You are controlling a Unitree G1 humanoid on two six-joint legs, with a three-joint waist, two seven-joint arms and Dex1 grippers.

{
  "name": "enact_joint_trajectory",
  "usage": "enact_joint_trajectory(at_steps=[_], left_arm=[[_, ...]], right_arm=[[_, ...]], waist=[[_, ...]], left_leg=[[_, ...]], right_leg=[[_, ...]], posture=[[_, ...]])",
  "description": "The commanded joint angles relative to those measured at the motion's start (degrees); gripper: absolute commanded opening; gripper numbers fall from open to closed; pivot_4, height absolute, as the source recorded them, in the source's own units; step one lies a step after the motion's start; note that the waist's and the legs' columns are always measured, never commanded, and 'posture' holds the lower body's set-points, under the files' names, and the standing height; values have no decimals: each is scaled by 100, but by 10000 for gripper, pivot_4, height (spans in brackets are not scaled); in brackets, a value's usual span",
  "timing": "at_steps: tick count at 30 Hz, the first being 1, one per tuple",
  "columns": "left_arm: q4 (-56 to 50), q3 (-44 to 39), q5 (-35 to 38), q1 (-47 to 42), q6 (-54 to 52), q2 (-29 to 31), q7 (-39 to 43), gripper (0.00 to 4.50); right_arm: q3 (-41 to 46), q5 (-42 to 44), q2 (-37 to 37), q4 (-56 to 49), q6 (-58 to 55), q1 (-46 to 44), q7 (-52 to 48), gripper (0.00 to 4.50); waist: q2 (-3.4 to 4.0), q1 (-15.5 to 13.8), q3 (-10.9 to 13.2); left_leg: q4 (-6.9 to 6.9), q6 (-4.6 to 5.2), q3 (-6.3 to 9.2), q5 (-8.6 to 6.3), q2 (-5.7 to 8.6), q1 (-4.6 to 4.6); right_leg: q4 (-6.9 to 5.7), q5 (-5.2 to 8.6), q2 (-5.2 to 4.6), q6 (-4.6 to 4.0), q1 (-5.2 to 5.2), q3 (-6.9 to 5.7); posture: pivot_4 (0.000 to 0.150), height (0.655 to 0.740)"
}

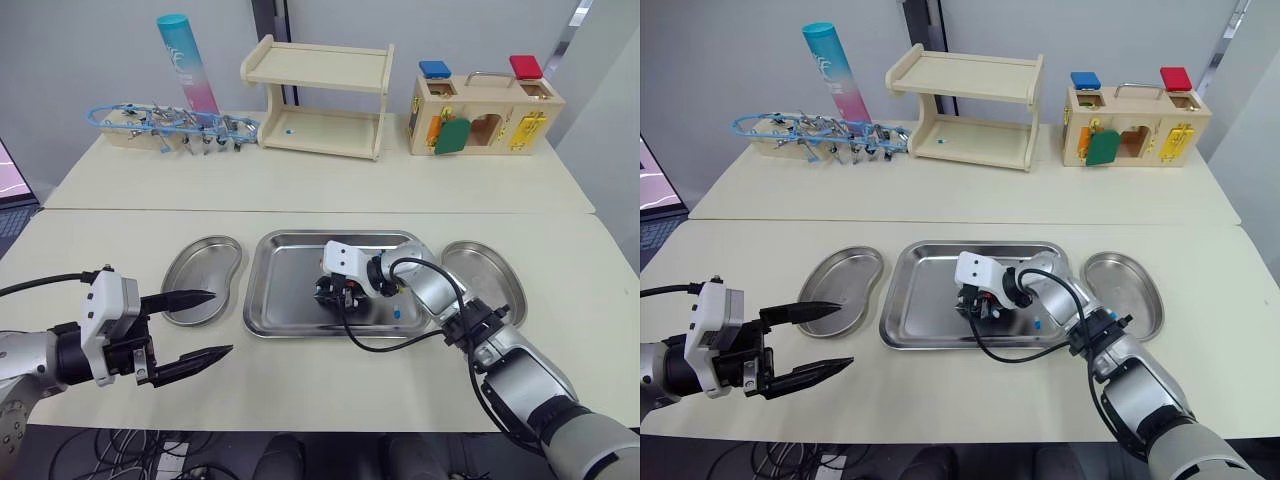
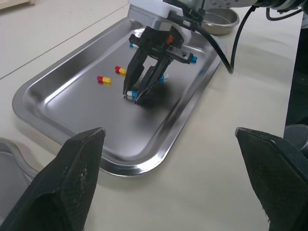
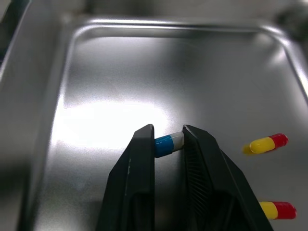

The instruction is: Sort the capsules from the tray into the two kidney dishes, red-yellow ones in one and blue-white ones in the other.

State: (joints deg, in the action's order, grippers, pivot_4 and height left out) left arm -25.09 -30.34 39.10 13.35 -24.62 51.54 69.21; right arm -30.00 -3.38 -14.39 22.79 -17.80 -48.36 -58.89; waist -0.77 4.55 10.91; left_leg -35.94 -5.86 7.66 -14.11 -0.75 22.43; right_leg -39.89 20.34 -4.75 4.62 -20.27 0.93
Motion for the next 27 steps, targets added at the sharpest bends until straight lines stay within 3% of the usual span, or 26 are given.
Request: enact_joint_trajectory(at_steps=[1, 8, 14, 17, 22, 27], left_arm=[[-45, 94, 63, -198, -22, 95, -42, 45000], [-420, 562, 470, -686, -225, -69, -140, 45000], [-857, 1603, 783, -1599, -314, -446, -320, 45000], [-912, 2026, 808, -1978, -334, -666, -405, 45000], [-822, 2470, 669, -2384, -218, -897, -390, 45000], [-705, 2699, 641, -2690, -203, -1003, -384, 45000]], right_arm=[[291, 177, -164, -789, -131, 84, -141, 5985], [1059, 783, -1043, -2989, -1466, 707, -261, 5980], [2443, 1316, -2590, -4606, -2667, 1848, -191, 4776], [3170, 1490, -3279, -4804, -2955, 2400, -182, 260], [3692, 1490, -3932, -4565, -2802, 3029, -57, 260], [3599, 1305, -4173, -4137, -2603, 3244, 164, 260]], waist=[[1, -14, 1], [0, -58, 0], [-2, -218, -1], [1, -272, 1], [1, -198, 1], [1, -168, 1]], left_leg=[[0, 0, 1, 0, 0, 0], [-1, 0, 3, 0, 0, 6], [-5, 2, 1, -1, 3, 12], [-5, 2, -1, -1, 6, 14], [-4, 3, -7, -1, 4, 9], [-10, 3, -6, -1, 5, 11]], right_leg=[[0, 0, 0, 0, 0, 0], [2, 0, 0, 0, 0, -2], [13, 0, -2, 0, 5, -3], [16, 0, -2, 0, 5, -2], [15, 0, -2, 0, 7, 2], [15, 0, -2, 0, 11, 0]], posture=[[1500, 7400], [1500, 7400], [1500, 7400], [1500, 7400], [1500, 7400], [1500, 7400]])
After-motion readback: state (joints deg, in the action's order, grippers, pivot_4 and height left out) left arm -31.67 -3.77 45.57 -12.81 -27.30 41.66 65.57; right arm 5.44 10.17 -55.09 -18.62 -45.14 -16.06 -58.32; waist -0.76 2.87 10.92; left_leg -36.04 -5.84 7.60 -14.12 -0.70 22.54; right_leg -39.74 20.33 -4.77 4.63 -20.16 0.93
